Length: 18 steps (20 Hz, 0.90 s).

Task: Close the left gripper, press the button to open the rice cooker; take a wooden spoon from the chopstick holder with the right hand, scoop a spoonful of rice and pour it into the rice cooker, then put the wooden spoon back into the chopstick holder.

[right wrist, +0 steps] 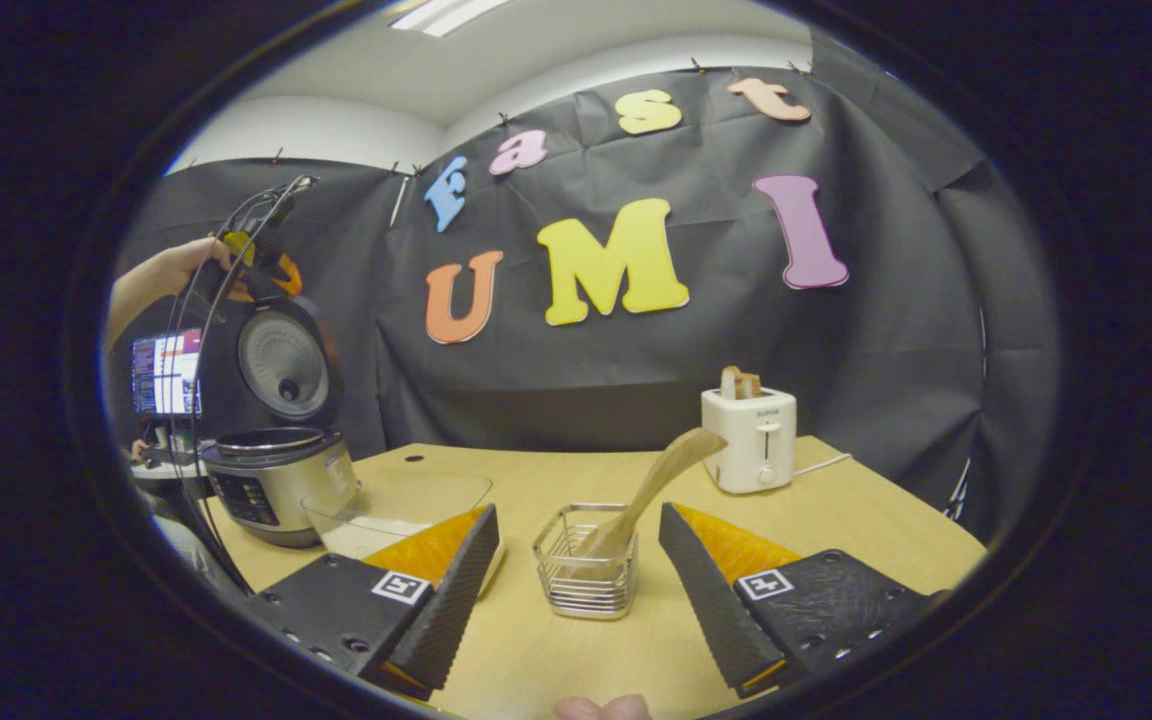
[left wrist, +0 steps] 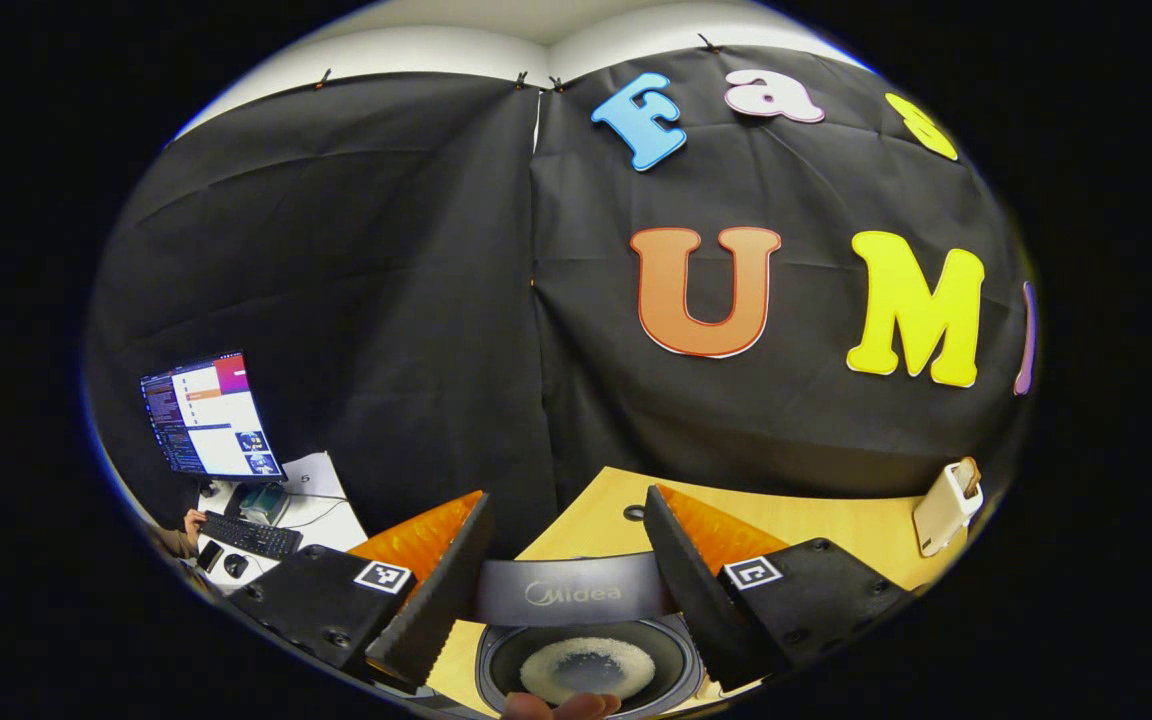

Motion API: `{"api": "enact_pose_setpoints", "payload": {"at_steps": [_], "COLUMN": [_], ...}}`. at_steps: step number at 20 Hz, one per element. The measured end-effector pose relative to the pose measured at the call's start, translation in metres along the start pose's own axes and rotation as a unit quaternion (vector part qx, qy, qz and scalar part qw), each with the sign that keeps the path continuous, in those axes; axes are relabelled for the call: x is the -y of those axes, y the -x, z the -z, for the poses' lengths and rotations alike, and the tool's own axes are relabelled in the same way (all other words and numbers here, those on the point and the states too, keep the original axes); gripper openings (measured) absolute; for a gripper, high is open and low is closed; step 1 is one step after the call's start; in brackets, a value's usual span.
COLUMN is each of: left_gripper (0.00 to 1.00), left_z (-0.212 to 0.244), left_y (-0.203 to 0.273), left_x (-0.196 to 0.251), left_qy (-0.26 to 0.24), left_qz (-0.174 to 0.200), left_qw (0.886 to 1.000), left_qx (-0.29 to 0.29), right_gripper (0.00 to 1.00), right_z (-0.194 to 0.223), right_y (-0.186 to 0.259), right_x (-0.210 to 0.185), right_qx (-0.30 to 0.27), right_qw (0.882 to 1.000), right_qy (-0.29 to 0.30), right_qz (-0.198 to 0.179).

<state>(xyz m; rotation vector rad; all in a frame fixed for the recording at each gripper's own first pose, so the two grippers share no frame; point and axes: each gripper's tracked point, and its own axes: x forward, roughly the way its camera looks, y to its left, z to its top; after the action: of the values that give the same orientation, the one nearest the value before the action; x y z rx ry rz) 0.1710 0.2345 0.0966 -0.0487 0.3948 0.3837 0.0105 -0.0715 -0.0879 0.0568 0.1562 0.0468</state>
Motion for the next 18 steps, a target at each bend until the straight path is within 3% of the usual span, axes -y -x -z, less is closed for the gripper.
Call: {"api": "enact_pose_setpoints", "payload": {"at_steps": [4,5,11,18], "left_gripper": [0.98,0.98,0.98,0.97], "left_z": [0.021,0.029,0.084,0.134], "left_y": [0.027,0.033,0.071,0.088], "left_x": [0.006,0.006,0.012,0.015], "left_qy": [-0.005,-0.002,0.001,0.003], "left_qz": [0.004,0.004,0.002,0.000], "left_qw": [1.000,1.000,0.997,0.995], "left_qx": [0.018,0.027,0.079,0.104], "right_gripper": [0.96,0.92,0.95,0.96], "right_z": [-0.015,-0.018,-0.021,-0.019], "right_y": [0.006,0.007,0.018,0.037], "right_x": [-0.019,-0.023,-0.045,-0.037], "right_qx": [0.023,0.028,0.023,0.032], "right_qw": [1.000,0.999,0.998,0.999], "right_qy": [0.003,0.002,-0.008,0.017], "right_qz": [-0.020,-0.025,-0.054,-0.031]}}
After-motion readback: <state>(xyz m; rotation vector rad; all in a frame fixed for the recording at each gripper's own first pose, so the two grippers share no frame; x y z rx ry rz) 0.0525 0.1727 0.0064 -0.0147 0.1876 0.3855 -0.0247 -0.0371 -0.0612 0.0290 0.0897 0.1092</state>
